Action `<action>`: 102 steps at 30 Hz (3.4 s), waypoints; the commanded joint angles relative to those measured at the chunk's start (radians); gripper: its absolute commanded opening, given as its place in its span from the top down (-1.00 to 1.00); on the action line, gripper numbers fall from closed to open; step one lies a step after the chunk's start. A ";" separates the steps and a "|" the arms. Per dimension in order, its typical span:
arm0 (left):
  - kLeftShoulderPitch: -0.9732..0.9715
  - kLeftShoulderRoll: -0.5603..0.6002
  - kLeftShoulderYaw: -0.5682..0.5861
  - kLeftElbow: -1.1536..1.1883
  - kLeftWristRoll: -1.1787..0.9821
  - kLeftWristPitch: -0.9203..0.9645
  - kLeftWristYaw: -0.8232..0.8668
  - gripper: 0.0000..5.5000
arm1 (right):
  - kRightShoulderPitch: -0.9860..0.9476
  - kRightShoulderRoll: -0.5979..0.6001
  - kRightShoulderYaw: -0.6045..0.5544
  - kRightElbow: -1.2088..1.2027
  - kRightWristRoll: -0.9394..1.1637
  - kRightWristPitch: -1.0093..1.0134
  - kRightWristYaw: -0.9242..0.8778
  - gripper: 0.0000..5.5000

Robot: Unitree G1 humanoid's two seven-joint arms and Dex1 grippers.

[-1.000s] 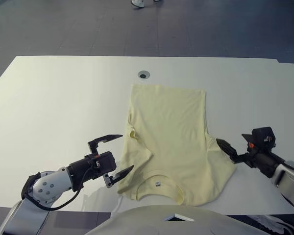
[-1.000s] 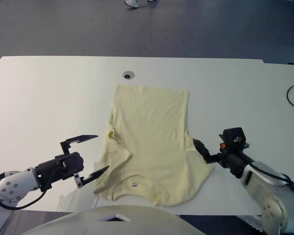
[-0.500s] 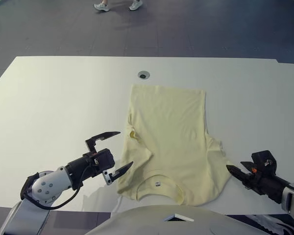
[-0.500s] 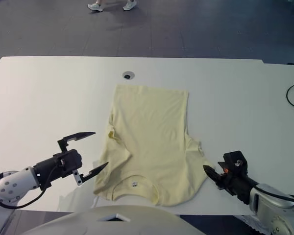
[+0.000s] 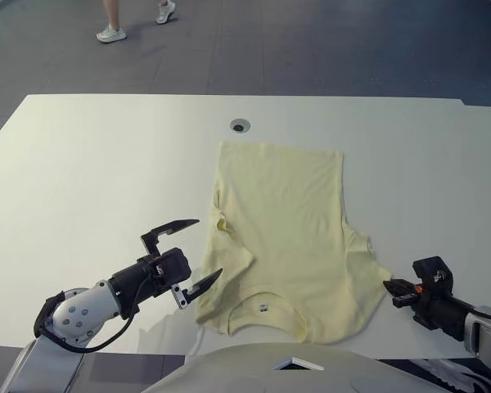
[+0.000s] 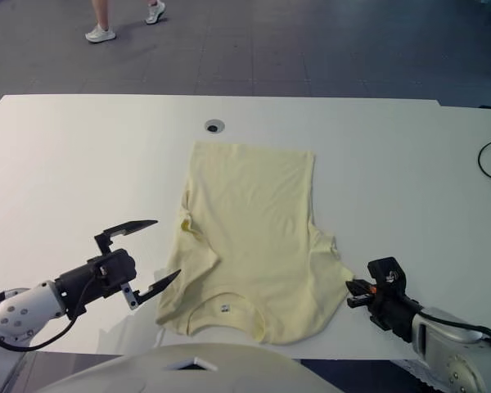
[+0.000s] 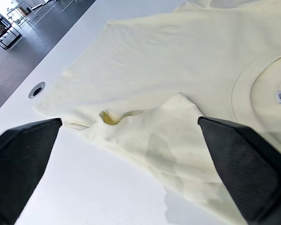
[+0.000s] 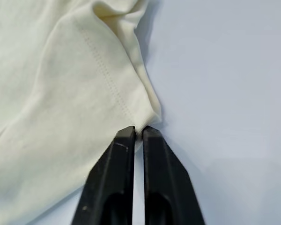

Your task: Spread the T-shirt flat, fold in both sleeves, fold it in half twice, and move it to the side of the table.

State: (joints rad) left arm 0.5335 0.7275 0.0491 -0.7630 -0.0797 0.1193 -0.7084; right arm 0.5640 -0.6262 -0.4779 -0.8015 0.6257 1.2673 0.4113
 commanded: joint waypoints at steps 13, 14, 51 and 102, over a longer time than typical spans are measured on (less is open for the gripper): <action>-0.017 -0.005 -0.016 0.000 0.014 0.005 0.003 -0.96 | -0.129 0.013 -0.095 -0.049 0.114 0.074 0.035 1.00; -0.019 -0.005 -0.016 0.003 0.014 0.005 0.003 -0.96 | -0.144 0.009 -0.110 -0.058 0.136 0.086 0.040 1.00; -0.050 -0.014 -0.072 0.033 0.045 0.007 0.012 -0.96 | -0.419 0.167 0.210 -0.073 0.429 0.280 -0.162 1.00; -0.040 -0.015 -0.046 0.066 0.032 -0.011 0.009 -0.96 | 0.123 -0.414 0.417 -0.242 -0.335 -0.545 0.277 -0.95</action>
State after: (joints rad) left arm 0.4929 0.7165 -0.0019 -0.7023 -0.0441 0.1115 -0.6992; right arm 0.6935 -1.0368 -0.0839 -1.0309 0.3005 0.7281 0.6832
